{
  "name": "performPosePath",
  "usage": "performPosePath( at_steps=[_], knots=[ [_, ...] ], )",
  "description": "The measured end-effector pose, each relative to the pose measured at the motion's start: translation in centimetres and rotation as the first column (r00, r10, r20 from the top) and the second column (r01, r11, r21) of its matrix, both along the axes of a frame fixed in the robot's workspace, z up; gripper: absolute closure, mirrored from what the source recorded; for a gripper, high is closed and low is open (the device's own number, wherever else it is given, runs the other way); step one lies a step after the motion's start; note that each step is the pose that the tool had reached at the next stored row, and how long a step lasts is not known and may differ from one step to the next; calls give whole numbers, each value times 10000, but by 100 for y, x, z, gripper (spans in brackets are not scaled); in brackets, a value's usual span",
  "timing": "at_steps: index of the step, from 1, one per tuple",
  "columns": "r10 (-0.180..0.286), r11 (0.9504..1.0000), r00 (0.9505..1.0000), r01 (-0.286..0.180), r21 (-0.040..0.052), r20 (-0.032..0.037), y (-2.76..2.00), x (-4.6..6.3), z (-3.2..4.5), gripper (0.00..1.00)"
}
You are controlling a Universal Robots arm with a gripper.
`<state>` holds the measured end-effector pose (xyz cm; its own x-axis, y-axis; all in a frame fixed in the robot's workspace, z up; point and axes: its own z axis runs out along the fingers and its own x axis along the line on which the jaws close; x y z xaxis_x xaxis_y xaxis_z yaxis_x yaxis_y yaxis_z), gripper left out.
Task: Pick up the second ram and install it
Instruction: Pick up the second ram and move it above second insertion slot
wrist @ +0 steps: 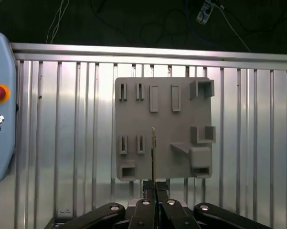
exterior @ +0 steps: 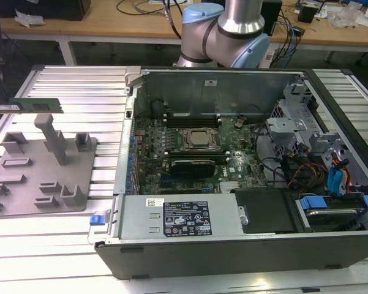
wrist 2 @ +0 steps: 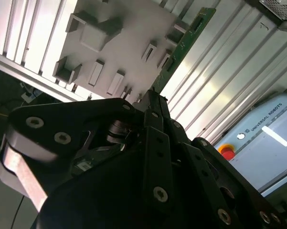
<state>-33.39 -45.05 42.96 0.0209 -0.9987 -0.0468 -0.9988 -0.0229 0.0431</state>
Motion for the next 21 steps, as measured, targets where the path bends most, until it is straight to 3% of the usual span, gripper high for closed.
performPosePath(
  at_steps=[4, 11, 13, 18, 19, 21],
  knots=[
    [0, 10000, 10000, 0, 1, 0, 0, 161, 0, 91],
    [0, 10000, 10000, 0, 1, 1, 0, 350, -1, 91],
    [1, 10000, 10000, -1, 1, 0, 0, 544, 0, 91],
    [0, 10000, 10000, 0, 0, -1, 0, 713, 0, 91],
    [0, 10000, 10000, 0, 1, 0, 0, 788, 0, 91],
    [1, 10000, 10000, -1, 1, 0, 0, 820, 0, 91]
  ],
)
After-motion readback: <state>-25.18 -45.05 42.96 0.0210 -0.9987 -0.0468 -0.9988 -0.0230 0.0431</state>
